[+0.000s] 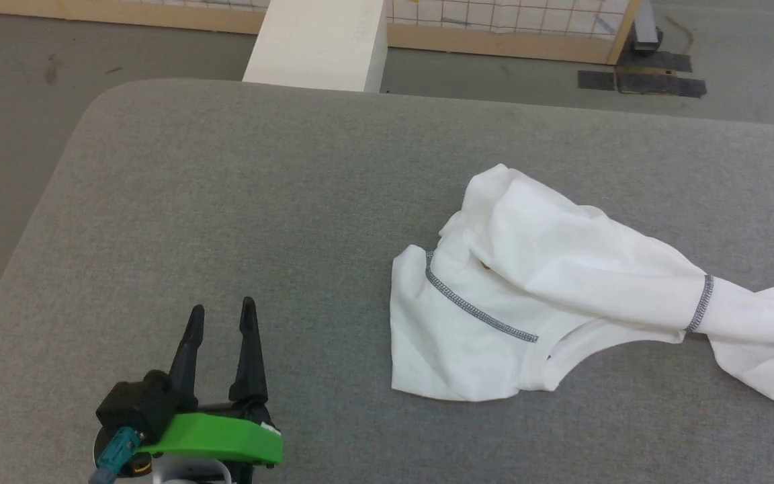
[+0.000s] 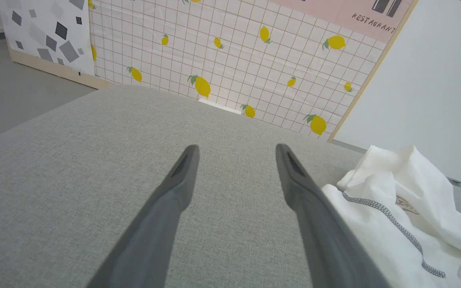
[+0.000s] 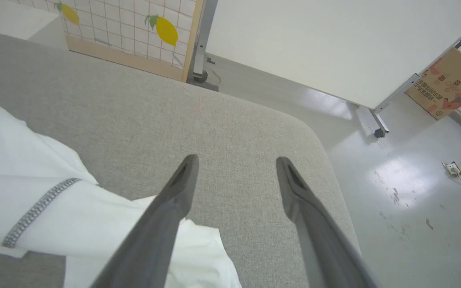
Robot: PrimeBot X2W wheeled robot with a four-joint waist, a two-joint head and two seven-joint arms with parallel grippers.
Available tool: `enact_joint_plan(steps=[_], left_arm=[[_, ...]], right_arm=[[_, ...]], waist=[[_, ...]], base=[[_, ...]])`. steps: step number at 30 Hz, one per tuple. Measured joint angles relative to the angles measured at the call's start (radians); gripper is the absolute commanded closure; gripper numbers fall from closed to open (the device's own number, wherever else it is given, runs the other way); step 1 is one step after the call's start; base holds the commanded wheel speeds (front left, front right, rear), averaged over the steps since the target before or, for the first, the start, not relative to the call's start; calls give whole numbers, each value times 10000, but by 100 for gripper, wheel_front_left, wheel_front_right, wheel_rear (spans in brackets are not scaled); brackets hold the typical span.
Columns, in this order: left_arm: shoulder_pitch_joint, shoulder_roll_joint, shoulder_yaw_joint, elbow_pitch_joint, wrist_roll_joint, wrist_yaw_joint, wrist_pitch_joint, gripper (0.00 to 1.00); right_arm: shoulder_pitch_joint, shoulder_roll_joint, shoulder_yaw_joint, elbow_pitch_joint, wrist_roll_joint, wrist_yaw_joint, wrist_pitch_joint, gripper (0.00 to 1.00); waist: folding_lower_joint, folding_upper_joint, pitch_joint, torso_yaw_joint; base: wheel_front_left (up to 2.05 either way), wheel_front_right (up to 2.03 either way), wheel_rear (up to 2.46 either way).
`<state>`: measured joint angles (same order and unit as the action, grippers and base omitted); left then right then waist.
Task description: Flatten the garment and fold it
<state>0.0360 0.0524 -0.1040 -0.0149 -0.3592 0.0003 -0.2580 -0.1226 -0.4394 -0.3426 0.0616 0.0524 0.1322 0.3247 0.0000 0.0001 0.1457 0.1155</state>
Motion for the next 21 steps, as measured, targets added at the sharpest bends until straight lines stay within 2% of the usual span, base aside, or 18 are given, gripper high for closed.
enact_joint_plan(steps=[3, 8, 11, 16, 21], left_arm=[[2, 0, -2, -84, 2, 0, 0, 0], [46, -2, 10, -272, 61, 0, -2, 0], [122, -2, 8, -395, 100, -25, 0, 0], [365, -2, -63, -403, 102, -173, -2, 0], [612, -2, -69, -205, 107, -171, -2, 0]], right_arm=[[-292, 748, -71, -1087, 29, 0, -614, 0], [223, 2619, 261, -2677, 12, 0, -1699, 0], [907, 3526, 583, -2907, 25, 0, -2449, 0], [2110, 3889, 1331, -2690, 140, 0, -3565, 0], [2707, 3889, 1601, -1680, 1415, 0, -4412, 0]], waist=[[0, 0, -35, -109], [0, 0, -94, -252], [0, -1, -124, -323], [0, 0, -177, -400], [0, 0, -287, -536]], base=[[0, 0, 0], [0, 0, 0], [0, 0, 0], [0, 0, 0], [0, 0, 0]])
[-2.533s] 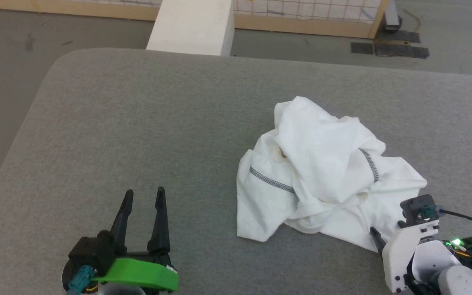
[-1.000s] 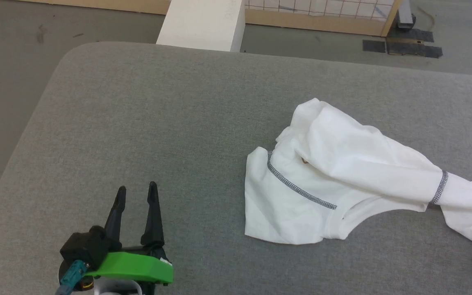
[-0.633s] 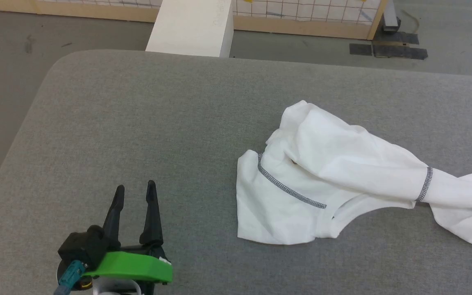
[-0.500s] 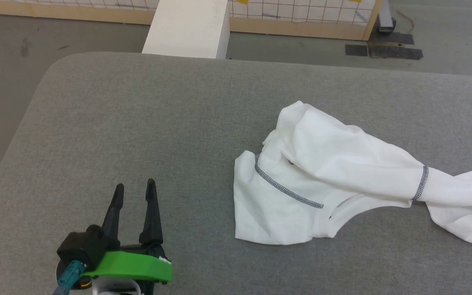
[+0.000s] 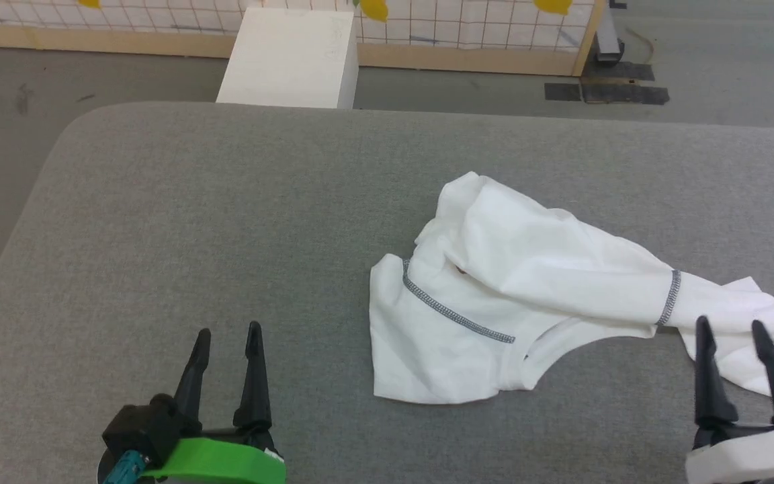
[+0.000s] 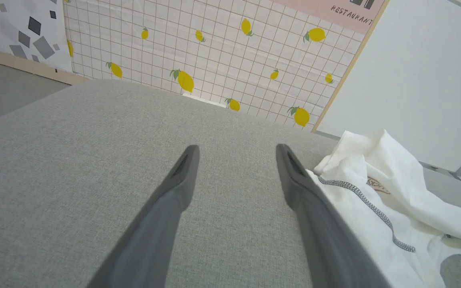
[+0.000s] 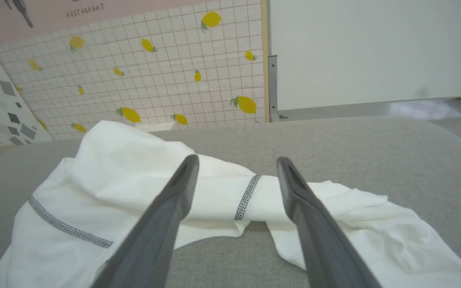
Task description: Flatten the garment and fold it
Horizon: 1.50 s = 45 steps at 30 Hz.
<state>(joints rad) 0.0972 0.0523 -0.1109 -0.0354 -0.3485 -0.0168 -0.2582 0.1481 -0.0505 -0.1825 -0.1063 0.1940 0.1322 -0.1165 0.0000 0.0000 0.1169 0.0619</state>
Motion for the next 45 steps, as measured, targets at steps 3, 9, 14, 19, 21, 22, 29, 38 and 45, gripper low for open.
enact_joint_plan(steps=[3, 9, 14, 19, 21, 22, 29, 38, 45], left_arm=[[-5, 0, 0, 180, 105, -2, 2, 0], [-718, 332, -240, 725, 493, -257, 343, 0], [-2340, 750, -846, 1216, 675, -637, 1950, 0], [-3759, 867, -1774, 2257, 639, -934, 3764, 0], [-4288, 828, -2079, 2782, 439, -989, 4366, 0], [-4472, 815, -2199, 2993, 374, -1020, 4591, 0], [-5269, 765, -2949, 4587, -291, -1062, 6167, 0], [-5620, 529, -3436, 5392, -1337, -1062, 5716, 100], [-5619, 468, -4052, 5649, -1998, -1068, 4838, 100]], right_arm=[[0, 2, 194, 286, 23, 0, -257, 0], [-113, 2, 213, 255, -142, 0, -399, 0], [-198, 0, 117, -36, -159, 0, -407, 0], [-450, 0, 165, -167, -159, 0, -387, 0], [-595, 2, 230, -211, -159, 0, -376, 0], [-652, 4, 253, -224, -159, 0, -376, 0], [-910, 2, 284, -221, -161, 0, -364, 0], [-973, 0, 255, -15, -157, 0, -380, 0], [-988, 0, 146, 94, -127, 0, -395, 0]], waist=[[1, 0, -67, -97], [0, 0, -73, -260], [0, 0, 204, -305], [0, 0, 583, -340], [0, 0, 763, -372], [1, 0, 830, -389], [0, 0, 1247, -624], [0, 0, 1399, -873], [0, 0, 1219, -678]], base=[[0, 0, 0], [0, 0, 0], [0, 0, 0], [0, 0, 0], [0, 0, 0], [0, 0, 0], [0, 0, 0], [0, 0, 0], [0, 0, 0]])
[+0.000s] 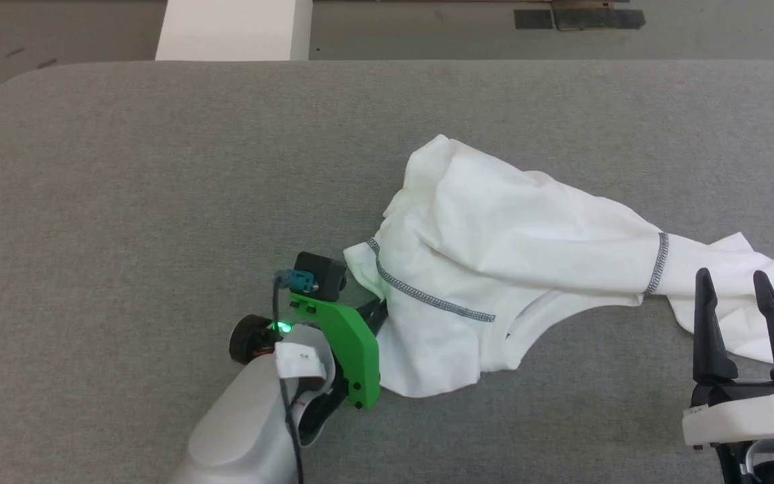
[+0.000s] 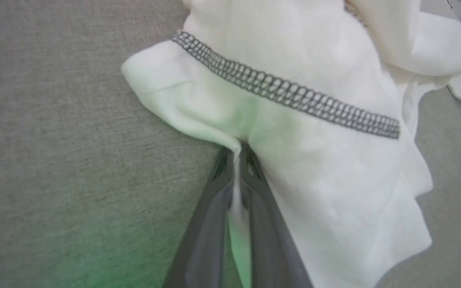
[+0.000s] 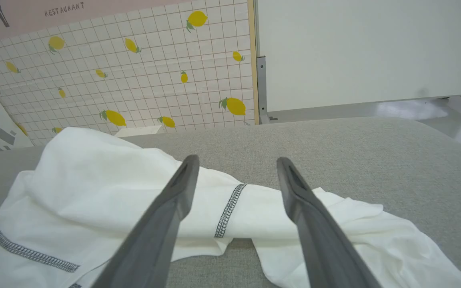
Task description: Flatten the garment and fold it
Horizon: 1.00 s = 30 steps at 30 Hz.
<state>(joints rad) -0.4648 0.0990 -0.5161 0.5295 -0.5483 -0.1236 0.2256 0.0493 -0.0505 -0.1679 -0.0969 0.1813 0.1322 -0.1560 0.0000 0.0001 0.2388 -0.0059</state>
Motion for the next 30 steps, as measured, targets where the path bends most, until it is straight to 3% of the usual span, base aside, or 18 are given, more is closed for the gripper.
enact_joint_plan(steps=[2, 8, 11, 16, 19, 22, 23, 25, 30], left_arm=[[2, 119, 77, -54, -82, -19, -286, 100], [-5, 1304, 853, -1338, -65, 184, -1103, 100], [99, 1914, 1371, -2638, -33, 690, -1304, 100], [1504, 2828, 2125, -5156, 255, 1964, -1122, 100], [2902, 2849, 2272, -6383, 224, 2650, -974, 100], [4188, 2435, 2188, -6765, -188, 3037, -861, 100], [4543, 2311, 2080, -6679, -313, 3103, -832, 96], [4979, 2000, 1962, -6364, -648, 3104, -773, 0], [5132, 1469, 1747, -5797, -1210, 2897, -775, 0]], right_arm=[[1, 0, -2, 0, 0, 0, 2, 0], [19, 0, -67, -25, 33, 0, 2, 0], [29, 0, -79, -29, 44, 0, 2, 0], [37, 0, -61, -42, 65, 0, -2, 0], [40, 0, -54, -36, 113, 0, -27, 0], [42, 0, -67, -2, 138, 0, -27, 0], [43, 0, -58, 8, 138, 0, -27, 0], [43, 0, -42, 36, 136, 0, -25, 0], [42, 2, -48, 102, 107, 0, -12, 0]], waist=[[0, 0, -57, 102], [0, 0, -217, 458], [0, 0, -270, 617], [0, 0, -268, 745], [0, -1, -202, 746], [0, 0, -128, 765], [0, 0, -109, 785], [0, 0, -86, 834], [0, 0, -139, 964]], base=[[0, 0, 0], [0, 0, 0], [0, 0, 0], [0, 0, 0], [0, 0, 0], [0, 0, 0], [0, 0, 0], [0, 0, 0], [0, 0, 0]])
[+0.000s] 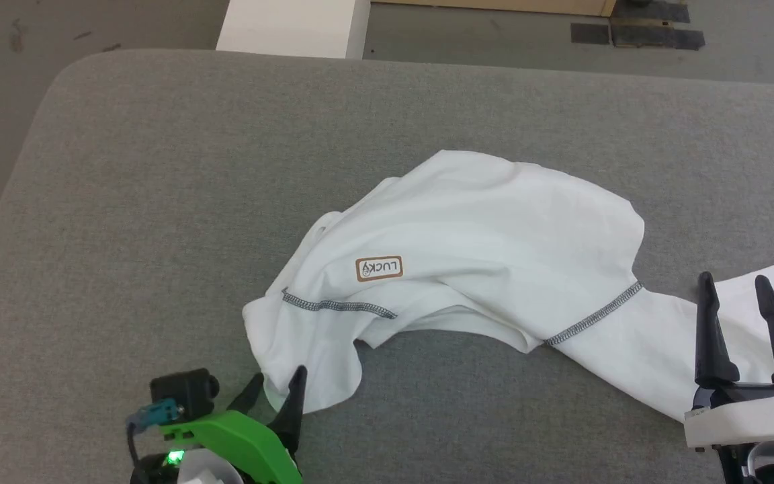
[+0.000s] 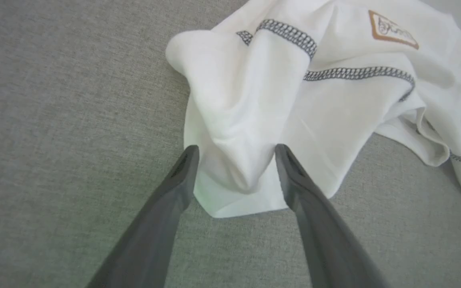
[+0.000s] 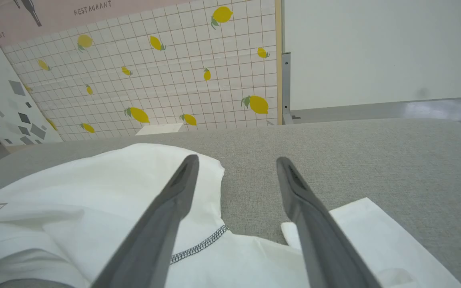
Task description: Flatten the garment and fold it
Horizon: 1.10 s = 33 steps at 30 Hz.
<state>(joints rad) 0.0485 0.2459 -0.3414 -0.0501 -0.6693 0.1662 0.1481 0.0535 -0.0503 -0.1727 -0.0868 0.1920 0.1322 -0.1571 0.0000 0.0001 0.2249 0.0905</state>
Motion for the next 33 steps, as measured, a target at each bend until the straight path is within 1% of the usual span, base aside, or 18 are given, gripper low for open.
enact_joint_plan(steps=[2, 4, 6, 8, 11, 13, 15, 17, 21, 24, 27, 29, 31, 33], left_arm=[[-26, -40, 194, -84, -211, -90, -40, 0], [-82, -115, 550, -403, -884, -295, -29, 0], [-148, -79, 727, -779, -1392, -508, 295, 0], [-344, 230, 1034, -1057, -1494, -543, 437, 0], [-981, 1181, 1267, -968, -445, -274, 437, 0], [-1439, 1398, 1254, -640, -205, -199, 516, 0], [-1843, 1475, 972, -104, 15, -299, 821, 0], [-2278, 1463, 671, 616, 50, -487, 1187, 0], [-2915, 1306, 151, 1850, -165, -769, 2230, 0], [-3213, 1220, -173, 2627, -407, -884, 3010, 0], [-3483, 1233, -347, 2964, -681, -1160, 3756, 0], [-3589, 1258, -408, 3028, -736, -1335, 3917, 100], [-3604, 1210, -418, 3045, -786, -1588, 3513, 100], [-3609, 1133, -424, 3064, -472, -1661, 2608, 100]], right_arm=[[0, -2, -21, 0, -17, 0, 42, 0], [1, -2, -4, -4, -23, 0, 75, 0], [27, -2, 8, -12, -35, 0, 90, 0], [84, -2, 33, -31, -35, 0, 121, 0], [97, -2, 79, -58, -35, 0, 132, 0], [97, -2, 140, -94, -35, 0, 159, 0], [96, 0, 188, -128, -42, 0, 163, 0], [92, -2, 234, -144, -77, 0, 192, 0], [88, -2, 230, -176, -121, 0, 251, 0], [82, -2, 221, -190, -150, 0, 286, 0], [74, 0, 159, -199, -155, 0, 313, 0], [74, -2, 128, -209, -155, 0, 337, 0], [74, -4, 102, -209, -155, 0, 337, 0], [72, 0, 79, -207, -155, 0, 337, 0]], waist=[[0, 0, -61, 46], [0, 0, -139, 89], [0, 0, -211, 112], [0, 0, -257, 131], [0, 0, -235, 127], [0, -1, -189, 108], [0, -1, -120, 75], [0, 0, -44, 19], [0, 0, 66, -133], [0, 0, 134, -244], [0, 0, 180, -347], [0, 0, 189, -393], [0, 0, 183, -406], [1, 0, 161, -385]], base=[[0, 0, 0], [0, 0, 0], [0, 0, 0], [0, 0, 0], [0, 0, 0], [0, 0, 0], [0, 0, 0], [0, 0, 0], [0, 0, 0], [0, 0, 0], [0, 0, 0], [0, 0, 0], [0, 0, 0], [0, 0, 0]])
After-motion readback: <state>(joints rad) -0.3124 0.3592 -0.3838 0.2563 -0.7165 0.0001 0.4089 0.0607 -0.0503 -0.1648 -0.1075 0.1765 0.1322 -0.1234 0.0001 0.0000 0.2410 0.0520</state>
